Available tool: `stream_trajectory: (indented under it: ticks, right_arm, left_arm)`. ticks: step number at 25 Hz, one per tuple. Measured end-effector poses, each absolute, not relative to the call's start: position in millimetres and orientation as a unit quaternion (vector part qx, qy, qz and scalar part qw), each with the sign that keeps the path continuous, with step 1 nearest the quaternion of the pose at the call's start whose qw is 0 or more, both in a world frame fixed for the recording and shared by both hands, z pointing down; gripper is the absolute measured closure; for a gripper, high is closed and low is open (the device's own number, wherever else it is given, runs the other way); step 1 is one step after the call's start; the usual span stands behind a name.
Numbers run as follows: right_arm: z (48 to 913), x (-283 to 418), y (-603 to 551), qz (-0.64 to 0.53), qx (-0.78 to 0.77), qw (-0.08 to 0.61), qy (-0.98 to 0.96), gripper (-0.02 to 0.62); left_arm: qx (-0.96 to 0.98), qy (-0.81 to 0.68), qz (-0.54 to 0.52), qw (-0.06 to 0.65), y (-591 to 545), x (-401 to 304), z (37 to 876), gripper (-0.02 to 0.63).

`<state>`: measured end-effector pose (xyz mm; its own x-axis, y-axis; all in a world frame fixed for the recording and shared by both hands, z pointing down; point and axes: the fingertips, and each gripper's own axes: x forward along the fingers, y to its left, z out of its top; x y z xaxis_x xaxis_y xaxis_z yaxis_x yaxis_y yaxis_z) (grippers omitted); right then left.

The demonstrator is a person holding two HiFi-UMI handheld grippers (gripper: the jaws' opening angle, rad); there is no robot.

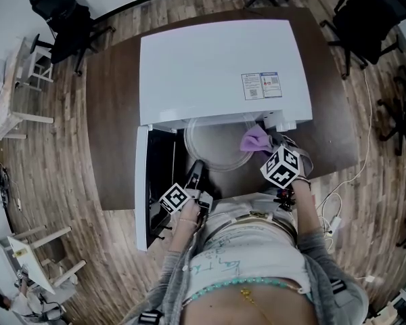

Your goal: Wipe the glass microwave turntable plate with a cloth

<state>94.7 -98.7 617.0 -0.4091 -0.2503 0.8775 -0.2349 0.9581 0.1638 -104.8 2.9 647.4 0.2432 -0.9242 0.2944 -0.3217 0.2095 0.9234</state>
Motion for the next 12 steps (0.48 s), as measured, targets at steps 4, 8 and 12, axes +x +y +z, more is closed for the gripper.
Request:
stream_trajectory:
  ticks: [4,8,12]
  right_arm:
    - [617.4,99.5,-99.5,-0.006,0.147,0.523,-0.840,0.480]
    - [617.8,102.8,-101.0,-0.006,0.149,0.521,-0.840,0.480]
    - [616.6,105.3,-102.1,-0.009,0.149,0.523,-0.839,0.480]
  left_arm:
    - [0.570,-0.549,-0.296,0.535,3.4,-108.4,646.1,0.572]
    - [0.554,-0.544,-0.337,0.532,-0.6,-111.4,643.4,0.575]
    - [0.546,-0.544,-0.371,0.518,-8.9,-117.4,640.0,0.575]
